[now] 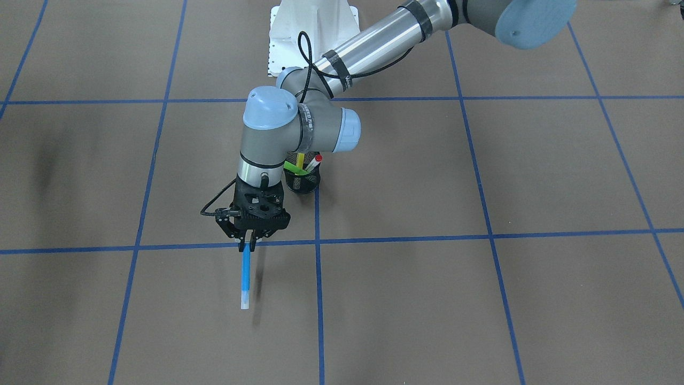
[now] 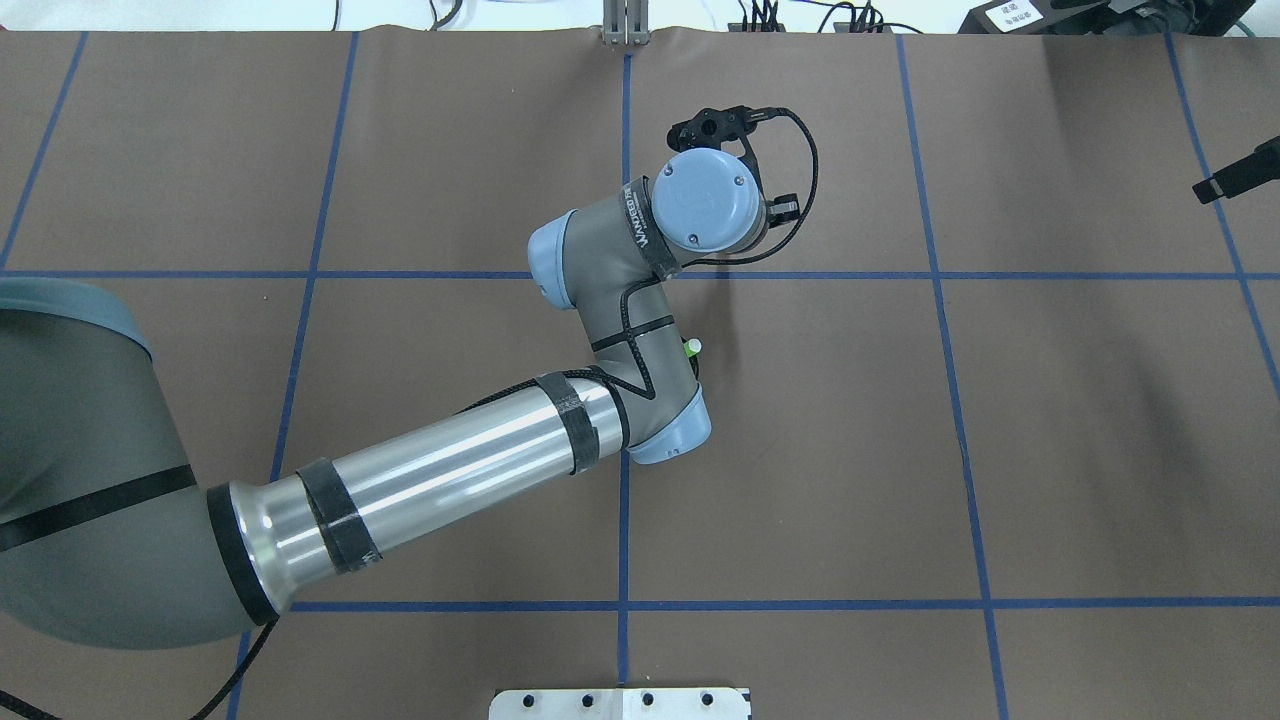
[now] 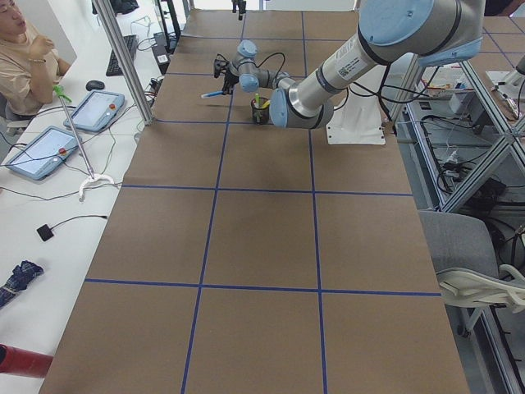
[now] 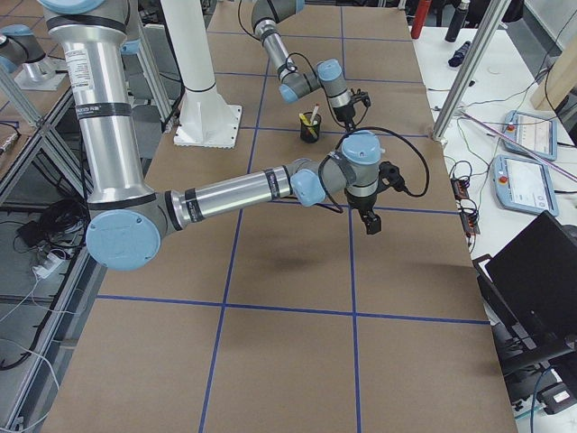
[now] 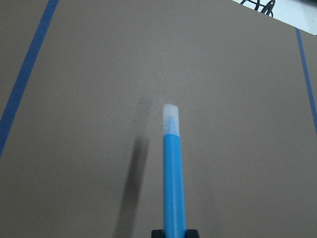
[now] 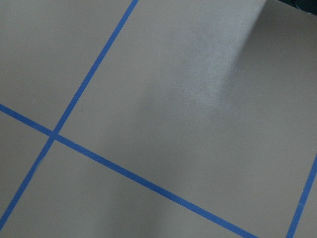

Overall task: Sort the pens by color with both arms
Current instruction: 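Carry the blue marker farther from the robot and lay it on the table, then withdraw the left gripper while the right arm moves in toward the cup, then lower the right gripper over the pen cup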

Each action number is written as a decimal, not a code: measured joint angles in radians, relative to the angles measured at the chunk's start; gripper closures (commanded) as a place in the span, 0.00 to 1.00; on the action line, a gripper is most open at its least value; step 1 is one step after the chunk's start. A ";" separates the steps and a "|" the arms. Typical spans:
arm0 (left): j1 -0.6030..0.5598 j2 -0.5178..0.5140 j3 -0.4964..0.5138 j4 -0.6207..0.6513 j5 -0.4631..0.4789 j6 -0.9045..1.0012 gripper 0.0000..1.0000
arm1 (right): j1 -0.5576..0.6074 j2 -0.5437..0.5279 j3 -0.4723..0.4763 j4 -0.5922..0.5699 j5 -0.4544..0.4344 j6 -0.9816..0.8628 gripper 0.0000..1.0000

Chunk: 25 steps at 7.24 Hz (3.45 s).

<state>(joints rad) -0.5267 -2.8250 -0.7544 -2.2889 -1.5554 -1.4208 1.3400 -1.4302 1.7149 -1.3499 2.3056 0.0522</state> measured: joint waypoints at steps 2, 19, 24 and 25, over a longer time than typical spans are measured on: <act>0.008 -0.021 0.029 -0.005 0.025 0.000 0.38 | -0.002 0.000 -0.002 0.000 0.001 0.001 0.00; -0.324 0.593 -1.049 0.927 -0.690 0.699 0.00 | -0.371 0.382 0.134 -0.359 -0.108 0.684 0.01; -0.383 0.722 -1.113 1.011 -0.696 0.978 0.00 | -0.612 0.738 -0.004 -0.612 -0.245 0.906 0.01; -0.406 0.759 -1.121 1.012 -0.697 1.046 0.00 | -0.643 0.829 -0.103 -0.648 -0.252 0.909 0.02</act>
<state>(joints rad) -0.9331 -2.0658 -1.8758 -1.2771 -2.2527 -0.3745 0.6972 -0.6008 1.6123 -1.9974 2.0534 0.9615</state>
